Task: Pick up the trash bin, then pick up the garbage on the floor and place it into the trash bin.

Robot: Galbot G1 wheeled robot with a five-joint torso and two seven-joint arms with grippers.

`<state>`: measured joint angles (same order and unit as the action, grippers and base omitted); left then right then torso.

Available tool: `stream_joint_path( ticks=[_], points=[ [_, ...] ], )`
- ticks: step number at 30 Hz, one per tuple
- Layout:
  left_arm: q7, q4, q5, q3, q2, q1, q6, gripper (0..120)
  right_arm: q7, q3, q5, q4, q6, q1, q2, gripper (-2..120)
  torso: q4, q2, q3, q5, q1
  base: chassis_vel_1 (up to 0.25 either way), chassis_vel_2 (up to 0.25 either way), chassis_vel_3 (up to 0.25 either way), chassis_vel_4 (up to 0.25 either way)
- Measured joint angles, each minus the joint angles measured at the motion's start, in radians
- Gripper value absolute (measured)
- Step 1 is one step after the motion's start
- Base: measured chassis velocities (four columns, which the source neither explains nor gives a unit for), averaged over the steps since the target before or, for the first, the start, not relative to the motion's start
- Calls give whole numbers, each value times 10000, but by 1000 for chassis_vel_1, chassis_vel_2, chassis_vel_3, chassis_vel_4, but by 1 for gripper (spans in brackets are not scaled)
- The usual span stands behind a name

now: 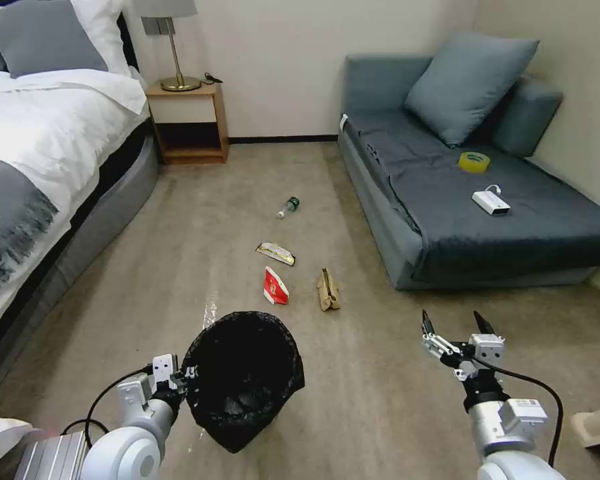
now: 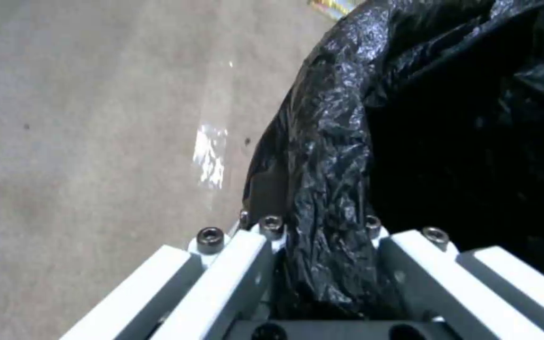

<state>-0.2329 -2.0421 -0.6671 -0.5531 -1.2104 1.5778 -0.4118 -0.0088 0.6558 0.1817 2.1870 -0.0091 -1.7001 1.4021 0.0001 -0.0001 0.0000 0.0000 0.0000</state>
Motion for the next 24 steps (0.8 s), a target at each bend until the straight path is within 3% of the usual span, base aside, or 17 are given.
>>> stream_joint_path(
  ticks=[10, 24],
  points=[
    [-12, -1276, -194, -671, -347, 242, 84, 4, -1297, -17, 118, 414, 70, -277, -418, 100, -2, 1, -1, 2, 0, 0, 0, 0, 0],
    [-206, -1573, -485, -1375, -457, 245, 62, 4, -1810, -213, -35, 92, 424, -202, -408, 100, -1, 1, 0, 0, 0, 0, 0, 0, 0]
  ],
)
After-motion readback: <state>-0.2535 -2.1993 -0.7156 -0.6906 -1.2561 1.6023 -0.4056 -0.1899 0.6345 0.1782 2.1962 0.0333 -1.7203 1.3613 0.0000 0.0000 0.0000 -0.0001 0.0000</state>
